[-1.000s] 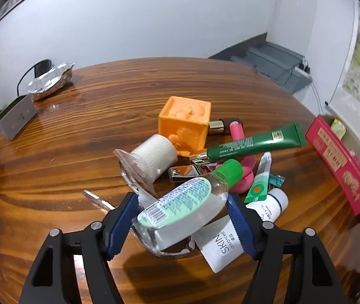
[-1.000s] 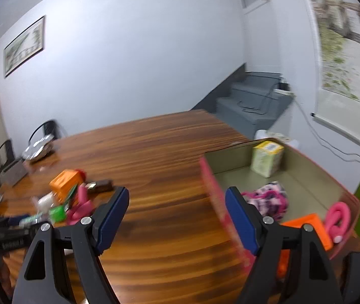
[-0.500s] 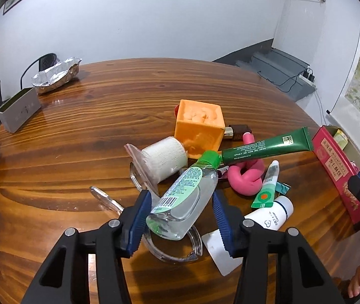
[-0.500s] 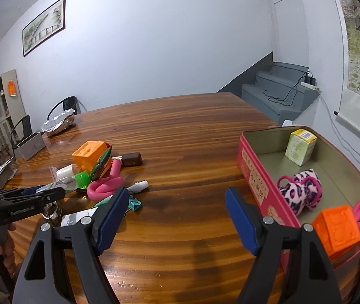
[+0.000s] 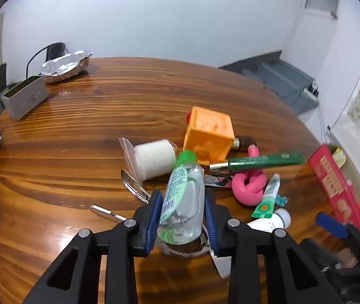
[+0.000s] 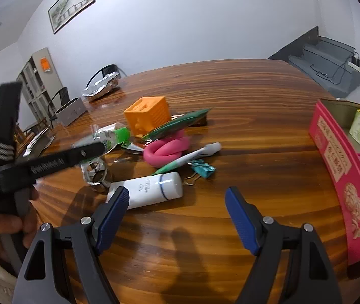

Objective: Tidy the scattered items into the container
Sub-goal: 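Return the right tool to the table while the left tool grasps the sanitizer bottle, then grasp the white SKIN cleanser tube with the right tool while the left tool holds the bottle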

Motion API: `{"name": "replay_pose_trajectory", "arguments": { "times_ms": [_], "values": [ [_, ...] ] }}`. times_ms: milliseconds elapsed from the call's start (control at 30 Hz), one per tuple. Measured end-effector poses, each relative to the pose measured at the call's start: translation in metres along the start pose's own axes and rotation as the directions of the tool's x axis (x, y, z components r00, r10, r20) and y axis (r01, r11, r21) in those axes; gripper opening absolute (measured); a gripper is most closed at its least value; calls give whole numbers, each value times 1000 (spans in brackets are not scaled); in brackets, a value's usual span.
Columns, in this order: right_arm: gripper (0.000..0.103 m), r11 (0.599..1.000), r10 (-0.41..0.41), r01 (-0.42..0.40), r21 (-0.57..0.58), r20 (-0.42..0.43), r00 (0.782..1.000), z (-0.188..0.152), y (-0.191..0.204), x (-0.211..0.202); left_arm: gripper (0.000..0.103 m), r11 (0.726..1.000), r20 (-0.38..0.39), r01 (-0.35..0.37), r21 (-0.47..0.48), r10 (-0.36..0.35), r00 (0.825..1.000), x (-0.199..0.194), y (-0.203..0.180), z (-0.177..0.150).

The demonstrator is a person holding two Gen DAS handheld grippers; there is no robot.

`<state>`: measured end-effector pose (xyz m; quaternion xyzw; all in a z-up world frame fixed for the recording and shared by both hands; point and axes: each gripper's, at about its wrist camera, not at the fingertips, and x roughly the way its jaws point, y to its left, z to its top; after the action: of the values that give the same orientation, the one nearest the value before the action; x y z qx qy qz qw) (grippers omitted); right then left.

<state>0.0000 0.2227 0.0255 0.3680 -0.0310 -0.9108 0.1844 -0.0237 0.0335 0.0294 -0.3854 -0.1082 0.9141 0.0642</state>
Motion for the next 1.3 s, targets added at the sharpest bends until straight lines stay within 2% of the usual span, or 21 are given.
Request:
{"name": "replay_pose_trajectory", "arguments": {
  "times_ms": [167, 333, 433, 700, 867, 1000, 1133, 1233, 1300],
  "values": [
    [82, 1000, -2, 2, -4, -34, 999, -3, 5, 7, 26, 1000, 42, 7, -30, -6, 999, -21, 12, 3],
    [82, 999, -43, 43, 13, -13, 999, 1, -4, 3, 26, 999, 39, 7, -54, -5, 999, -24, 25, 0],
    [82, 1000, -23, 23, 15, -10, 1000, 9, -10, 5, 26, 999, 36, 7, -52, -6, 999, -25, 31, -2],
    [82, 989, 134, -138, -58, -74, 988, 23, 7, 30, 26, 994, 71, -1, -107, 9, 997, -45, 56, -7],
    [83, 970, 148, -168, -176, -118, 982, 20, 35, 45, 26, 993, 65, -17, -120, 25, 998, -50, 69, -18],
    [83, 956, 164, -200, -212, -177, 970, 9, 44, 49, 26, 993, 58, -21, -115, 28, 998, -55, 74, -30],
    [83, 941, 198, -249, -228, -224, 954, -6, 51, 41, 26, 995, 45, -13, -103, 18, 999, -61, 77, -39],
    [83, 917, 252, -318, -242, -268, 930, -18, 60, 31, 26, 997, 49, -6, -79, 10, 999, -65, 77, -51],
    [83, 907, 259, -328, -265, -264, 929, -23, 64, 21, 26, 995, 9, -10, -99, 11, 1000, -60, 84, -61]
  ]
}}
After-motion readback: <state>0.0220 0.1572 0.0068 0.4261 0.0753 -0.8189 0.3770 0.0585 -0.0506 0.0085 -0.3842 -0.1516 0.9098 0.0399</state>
